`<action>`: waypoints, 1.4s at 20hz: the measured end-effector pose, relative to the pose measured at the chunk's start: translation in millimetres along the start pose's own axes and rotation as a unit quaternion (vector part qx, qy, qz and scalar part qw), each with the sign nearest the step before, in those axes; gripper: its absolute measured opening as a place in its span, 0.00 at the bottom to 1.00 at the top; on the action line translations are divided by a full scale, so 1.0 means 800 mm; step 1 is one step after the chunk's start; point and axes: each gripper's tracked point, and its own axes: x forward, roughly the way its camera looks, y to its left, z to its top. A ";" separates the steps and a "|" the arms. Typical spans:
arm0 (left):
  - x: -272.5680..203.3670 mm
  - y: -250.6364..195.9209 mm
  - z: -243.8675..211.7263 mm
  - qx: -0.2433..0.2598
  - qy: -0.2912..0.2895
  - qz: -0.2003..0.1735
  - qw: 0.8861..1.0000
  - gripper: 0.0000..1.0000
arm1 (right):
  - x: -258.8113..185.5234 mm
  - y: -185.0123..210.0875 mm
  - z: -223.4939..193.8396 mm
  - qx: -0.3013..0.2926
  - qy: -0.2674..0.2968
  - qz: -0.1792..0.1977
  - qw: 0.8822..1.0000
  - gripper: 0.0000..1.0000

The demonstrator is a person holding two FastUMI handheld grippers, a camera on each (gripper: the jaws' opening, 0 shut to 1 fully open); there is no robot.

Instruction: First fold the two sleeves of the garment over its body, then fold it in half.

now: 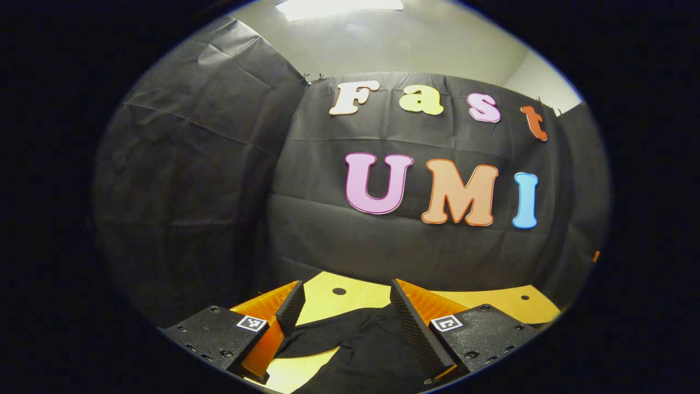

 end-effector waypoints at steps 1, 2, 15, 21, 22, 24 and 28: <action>-0.005 0.004 -0.002 0.004 0.004 0.012 1.000 0.92 | 0.016 -0.021 -0.020 -0.004 0.015 -0.009 1.000 0.97; -0.010 0.010 -0.003 0.005 0.006 0.022 1.000 0.92 | 0.032 -0.038 -0.046 -0.009 0.038 -0.014 0.999 0.97; -0.010 0.008 -0.002 0.036 0.022 0.045 0.998 0.92 | 0.137 -0.097 -0.320 -0.027 0.321 -0.044 0.946 0.99; 0.003 -0.035 -0.044 -0.021 0.057 0.009 0.998 0.92 | 0.131 -0.095 -0.322 -0.046 0.310 -0.050 0.948 0.98; 0.006 -0.040 -0.054 -0.027 0.064 0.003 0.998 0.93 | 0.134 -0.094 -0.319 -0.042 0.306 -0.050 0.950 0.93; 0.009 -0.048 -0.062 -0.031 0.073 -0.004 0.997 0.92 | 0.136 -0.087 -0.321 -0.043 0.307 -0.041 0.950 0.81; 0.011 -0.044 -0.063 -0.034 0.074 -0.004 0.997 0.92 | 0.132 -0.078 -0.325 -0.038 0.314 -0.029 0.948 0.33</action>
